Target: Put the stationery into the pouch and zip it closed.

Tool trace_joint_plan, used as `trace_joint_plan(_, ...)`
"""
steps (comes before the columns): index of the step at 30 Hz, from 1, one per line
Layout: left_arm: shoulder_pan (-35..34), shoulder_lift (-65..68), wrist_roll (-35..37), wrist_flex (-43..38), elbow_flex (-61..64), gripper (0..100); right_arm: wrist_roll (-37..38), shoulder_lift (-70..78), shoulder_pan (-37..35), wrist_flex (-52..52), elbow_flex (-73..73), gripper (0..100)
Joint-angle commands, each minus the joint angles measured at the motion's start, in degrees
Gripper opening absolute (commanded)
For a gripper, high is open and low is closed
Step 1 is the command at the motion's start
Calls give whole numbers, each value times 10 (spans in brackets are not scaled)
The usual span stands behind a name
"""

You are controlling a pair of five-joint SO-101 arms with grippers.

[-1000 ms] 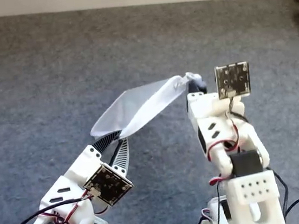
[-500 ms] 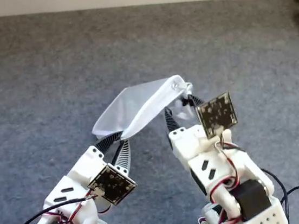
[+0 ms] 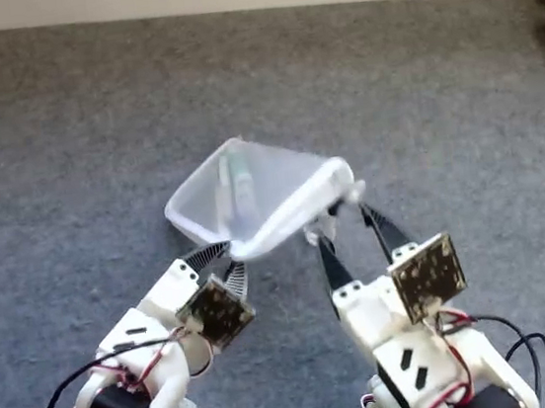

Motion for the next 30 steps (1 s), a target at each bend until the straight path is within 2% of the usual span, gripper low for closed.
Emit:
trace_joint_plan(1,-6,-1,69,-4,-5,170,11,-7,-5,66,-20,198)
trace_joint_plan(6,1,-2,90,42,-29,207,10,-4,-4,113,-5,198)
trace_joint_plan(12,28,-2,156,97,-77,207,10,-4,-4,120,45,198)
trace_joint_plan(19,24,-3,179,100,-85,207,11,-4,-4,113,76,198)
trace_joint_plan(23,14,-3,180,101,-92,204,11,-4,-3,51,123,198)
trace_joint_plan(28,-65,-3,181,97,-100,207,10,-4,0,-76,251,198)
trace_joint_plan(30,-87,-3,203,97,-100,207,7,-4,22,-109,287,198)
